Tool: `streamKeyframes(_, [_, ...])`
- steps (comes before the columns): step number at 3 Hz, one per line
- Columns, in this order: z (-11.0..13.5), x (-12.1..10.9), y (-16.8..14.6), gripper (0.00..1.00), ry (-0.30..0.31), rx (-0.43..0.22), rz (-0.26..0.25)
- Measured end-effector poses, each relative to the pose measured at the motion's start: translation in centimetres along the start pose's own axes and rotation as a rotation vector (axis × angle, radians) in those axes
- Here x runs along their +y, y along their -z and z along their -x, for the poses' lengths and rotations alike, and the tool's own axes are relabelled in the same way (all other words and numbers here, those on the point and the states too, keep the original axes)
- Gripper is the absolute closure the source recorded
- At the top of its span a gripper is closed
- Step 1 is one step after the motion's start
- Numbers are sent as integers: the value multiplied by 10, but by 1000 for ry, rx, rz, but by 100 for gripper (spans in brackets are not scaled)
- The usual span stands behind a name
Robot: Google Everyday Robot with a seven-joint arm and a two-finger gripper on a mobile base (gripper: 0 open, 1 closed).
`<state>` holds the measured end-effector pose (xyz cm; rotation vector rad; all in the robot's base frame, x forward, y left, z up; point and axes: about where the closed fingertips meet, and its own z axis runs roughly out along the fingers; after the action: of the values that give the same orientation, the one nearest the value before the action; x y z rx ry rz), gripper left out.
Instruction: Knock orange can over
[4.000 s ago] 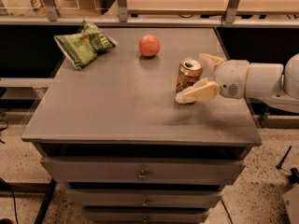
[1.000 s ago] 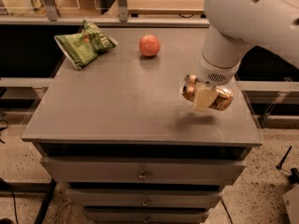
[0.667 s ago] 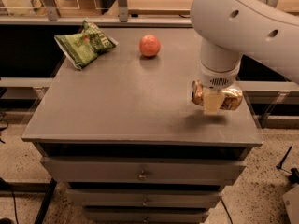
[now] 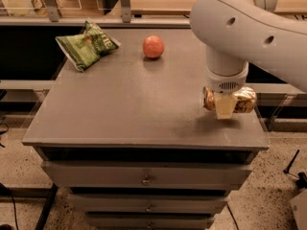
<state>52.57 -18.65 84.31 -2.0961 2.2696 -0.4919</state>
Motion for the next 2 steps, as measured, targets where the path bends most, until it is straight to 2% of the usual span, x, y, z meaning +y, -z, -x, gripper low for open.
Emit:
streamKeyframes(1, [-1, 0, 0, 13, -1, 1, -1])
streamKeyframes(2, [-2, 1, 0, 0, -2, 1, -2])
